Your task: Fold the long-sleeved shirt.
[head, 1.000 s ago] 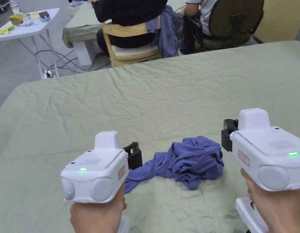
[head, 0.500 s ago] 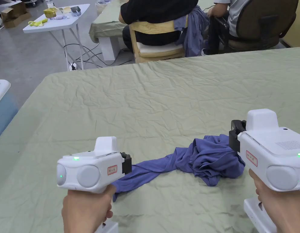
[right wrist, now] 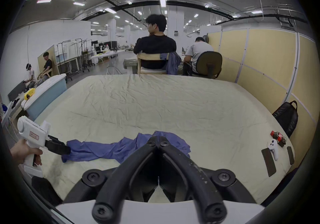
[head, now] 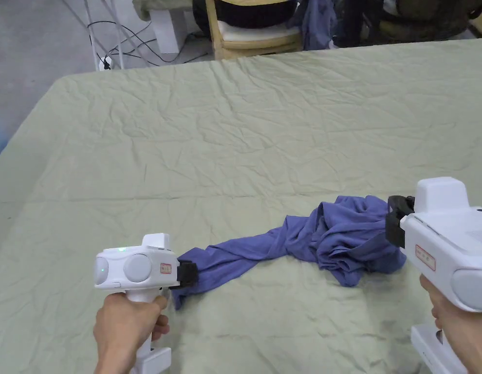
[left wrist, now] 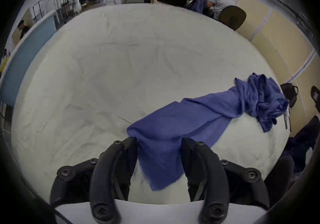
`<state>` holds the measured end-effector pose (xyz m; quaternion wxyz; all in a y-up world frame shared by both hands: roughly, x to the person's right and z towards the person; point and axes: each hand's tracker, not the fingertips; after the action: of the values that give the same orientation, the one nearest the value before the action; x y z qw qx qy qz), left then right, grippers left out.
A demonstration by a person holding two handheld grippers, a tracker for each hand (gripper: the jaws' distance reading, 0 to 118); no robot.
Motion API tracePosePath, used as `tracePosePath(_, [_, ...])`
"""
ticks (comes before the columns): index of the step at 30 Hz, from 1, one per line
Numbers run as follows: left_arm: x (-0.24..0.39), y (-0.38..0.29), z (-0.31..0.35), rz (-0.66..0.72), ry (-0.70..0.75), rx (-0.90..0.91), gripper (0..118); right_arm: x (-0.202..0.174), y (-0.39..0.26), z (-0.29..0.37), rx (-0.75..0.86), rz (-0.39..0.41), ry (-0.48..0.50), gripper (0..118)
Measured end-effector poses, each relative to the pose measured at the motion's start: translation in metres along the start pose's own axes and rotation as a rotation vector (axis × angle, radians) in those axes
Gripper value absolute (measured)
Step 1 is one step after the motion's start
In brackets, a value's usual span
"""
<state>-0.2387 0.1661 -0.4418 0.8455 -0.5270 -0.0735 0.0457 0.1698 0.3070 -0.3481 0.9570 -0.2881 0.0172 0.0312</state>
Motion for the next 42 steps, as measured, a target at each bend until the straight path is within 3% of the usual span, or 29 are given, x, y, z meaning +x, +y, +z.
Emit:
tracePosePath(5, [0.004,-0.003,-0.014,0.007,-0.004,0.004,48,0.005,-0.01,-0.017,-0.045,0.003,-0.013,2])
tracePosePath(7, [0.006,-0.005,-0.014,-0.043,0.021,0.022,33,0.007,-0.012,-0.023,-0.059,-0.003,-0.015,2])
tracePosePath(9, [0.009,-0.008,-0.011,-0.061,0.02,0.038,11,0.011,-0.014,-0.027,-0.081,-0.021,0.005,2])
tracePosePath(13, [0.014,-0.011,-0.013,-0.059,0.03,0.027,10,0.03,-0.005,-0.04,-0.2,0.011,0.073,5])
tracePosePath(14, [0.014,-0.011,-0.012,-0.031,0.018,0.026,10,0.037,-0.001,-0.047,-0.257,0.028,0.079,15])
tracePosePath(16, [0.011,-0.01,-0.011,-0.011,0.002,0.02,10,0.055,0.008,-0.066,-0.351,0.037,0.094,61])
tracePosePath(17, [0.01,-0.01,-0.01,-0.008,-0.004,0.016,10,0.063,0.012,-0.074,-0.354,0.045,0.093,69])
tracePosePath(19, [0.009,-0.006,-0.01,-0.004,-0.012,0.001,10,0.084,0.017,-0.097,-0.332,0.052,0.152,68])
tracePosePath(24, [0.011,-0.005,-0.013,-0.002,-0.011,-0.013,9,0.117,0.014,-0.159,-0.509,0.067,0.242,67])
tracePosePath(26, [0.016,-0.006,-0.013,-0.005,-0.001,-0.01,9,0.118,0.006,-0.174,-0.55,0.004,0.274,63])
tracePosePath(28, [0.02,-0.006,-0.013,-0.015,0.01,-0.009,9,0.118,-0.004,-0.186,-0.558,-0.073,0.323,46])
tracePosePath(30, [0.02,-0.005,-0.013,-0.02,0.014,-0.011,9,0.112,-0.011,-0.184,-0.563,-0.118,0.347,40])
tracePosePath(32, [0.02,-0.005,-0.013,-0.018,0.017,-0.007,9,0.106,-0.013,-0.183,-0.564,-0.105,0.331,27])
tracePosePath(36, [0.021,-0.01,-0.003,-0.004,0.013,0.053,8,0.09,-0.008,-0.163,-0.501,-0.044,0.299,16])
tracePosePath(42, [0.023,0.011,0.052,0.012,-0.02,0.236,7,0.07,0.033,-0.107,-0.312,-0.008,0.292,13])
